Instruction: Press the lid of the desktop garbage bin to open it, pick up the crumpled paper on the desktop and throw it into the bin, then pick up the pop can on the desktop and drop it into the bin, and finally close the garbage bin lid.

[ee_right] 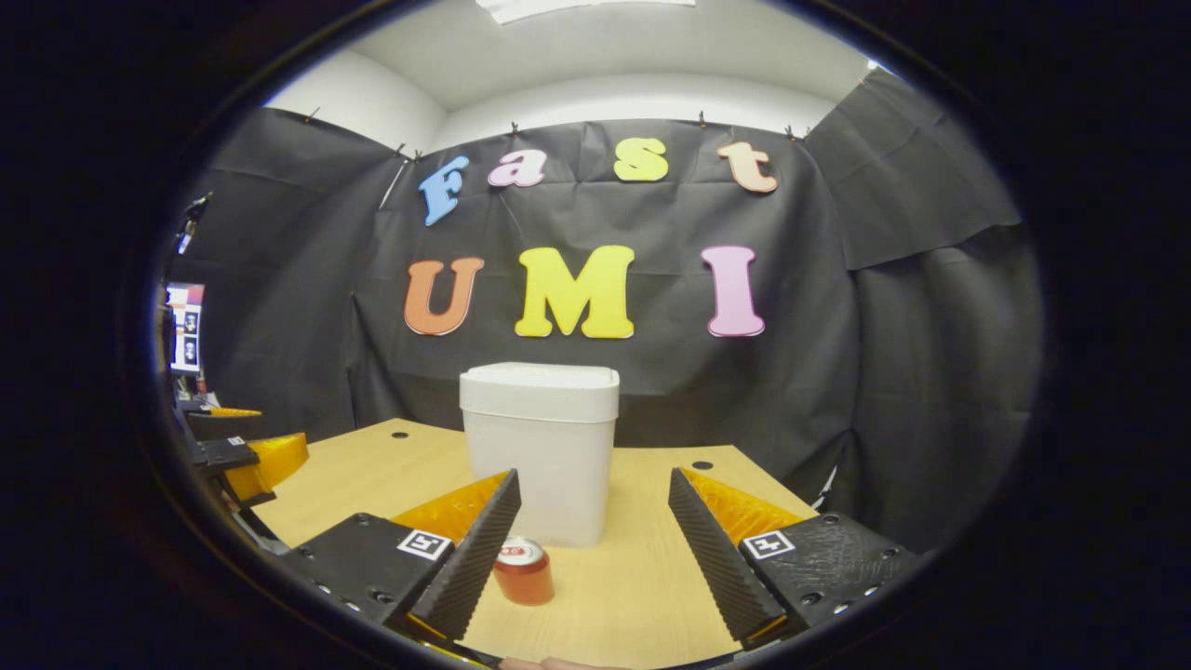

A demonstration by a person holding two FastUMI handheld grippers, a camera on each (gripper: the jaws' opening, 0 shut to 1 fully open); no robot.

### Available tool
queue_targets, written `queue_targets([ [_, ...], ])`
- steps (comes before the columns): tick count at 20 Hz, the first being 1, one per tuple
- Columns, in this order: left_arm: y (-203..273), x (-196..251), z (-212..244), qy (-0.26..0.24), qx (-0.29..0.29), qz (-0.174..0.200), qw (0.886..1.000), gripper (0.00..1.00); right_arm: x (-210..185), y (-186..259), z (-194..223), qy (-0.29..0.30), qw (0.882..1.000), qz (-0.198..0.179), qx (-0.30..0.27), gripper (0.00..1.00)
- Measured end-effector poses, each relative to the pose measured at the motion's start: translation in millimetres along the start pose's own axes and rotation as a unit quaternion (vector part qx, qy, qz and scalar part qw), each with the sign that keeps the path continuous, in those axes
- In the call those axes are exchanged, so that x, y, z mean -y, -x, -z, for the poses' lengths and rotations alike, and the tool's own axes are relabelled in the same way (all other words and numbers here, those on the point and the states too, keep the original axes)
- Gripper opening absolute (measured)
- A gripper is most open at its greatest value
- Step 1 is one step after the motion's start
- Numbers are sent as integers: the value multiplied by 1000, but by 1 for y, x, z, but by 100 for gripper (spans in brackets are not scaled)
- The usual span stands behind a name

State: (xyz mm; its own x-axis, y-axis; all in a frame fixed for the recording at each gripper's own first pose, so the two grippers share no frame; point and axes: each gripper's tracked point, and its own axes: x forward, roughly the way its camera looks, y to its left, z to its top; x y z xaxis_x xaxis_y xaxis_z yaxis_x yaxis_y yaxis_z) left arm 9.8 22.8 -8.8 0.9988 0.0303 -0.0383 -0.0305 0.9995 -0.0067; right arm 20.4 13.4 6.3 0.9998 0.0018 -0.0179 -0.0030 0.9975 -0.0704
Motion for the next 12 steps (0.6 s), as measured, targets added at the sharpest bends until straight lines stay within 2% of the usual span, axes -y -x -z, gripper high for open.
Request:
queue_targets([
  [6, -3, -9, 2, 4, -4, -9, 1000, 99, -10, -23, -33, -6, 1000, -7, 17, 97],
  [10, -4, -17, 1, 4, -5, -12, 1000, 99, -32, -45, -47, -13, 999, -49, -11, 96],
  [12, -6, -15, 0, 5, -5, -9, 1000, 99, -36, -58, -66, -17, 998, -56, -6, 95],
])
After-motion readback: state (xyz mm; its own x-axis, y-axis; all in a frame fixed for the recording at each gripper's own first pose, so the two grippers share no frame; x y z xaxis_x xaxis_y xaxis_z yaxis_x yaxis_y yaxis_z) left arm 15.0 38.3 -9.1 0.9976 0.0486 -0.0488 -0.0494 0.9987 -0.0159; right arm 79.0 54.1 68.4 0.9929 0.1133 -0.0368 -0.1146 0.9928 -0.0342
